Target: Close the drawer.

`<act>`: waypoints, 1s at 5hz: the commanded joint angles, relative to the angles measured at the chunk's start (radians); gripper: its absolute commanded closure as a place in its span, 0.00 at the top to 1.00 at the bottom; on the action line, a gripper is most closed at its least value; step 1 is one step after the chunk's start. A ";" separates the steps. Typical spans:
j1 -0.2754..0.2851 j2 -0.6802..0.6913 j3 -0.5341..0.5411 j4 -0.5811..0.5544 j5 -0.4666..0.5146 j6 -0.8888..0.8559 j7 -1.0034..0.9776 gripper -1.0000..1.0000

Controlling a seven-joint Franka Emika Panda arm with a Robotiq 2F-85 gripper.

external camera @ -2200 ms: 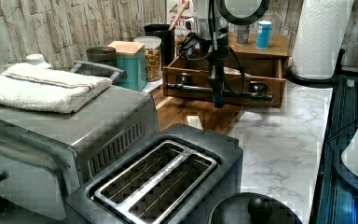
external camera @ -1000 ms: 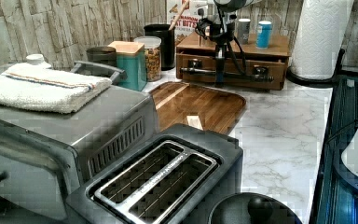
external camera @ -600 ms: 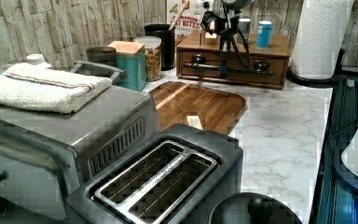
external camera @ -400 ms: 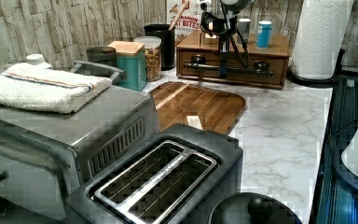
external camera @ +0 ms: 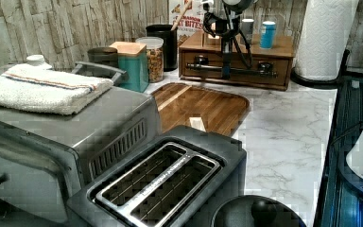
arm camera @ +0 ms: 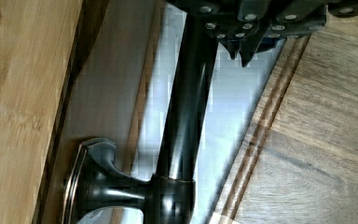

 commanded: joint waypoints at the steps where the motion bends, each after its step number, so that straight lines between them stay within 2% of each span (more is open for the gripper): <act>1: -0.084 -0.020 -0.110 0.226 -0.021 0.028 0.059 0.00; 5: -0.083 -0.020 -0.110 0.226 -0.020 0.028 0.059 0.00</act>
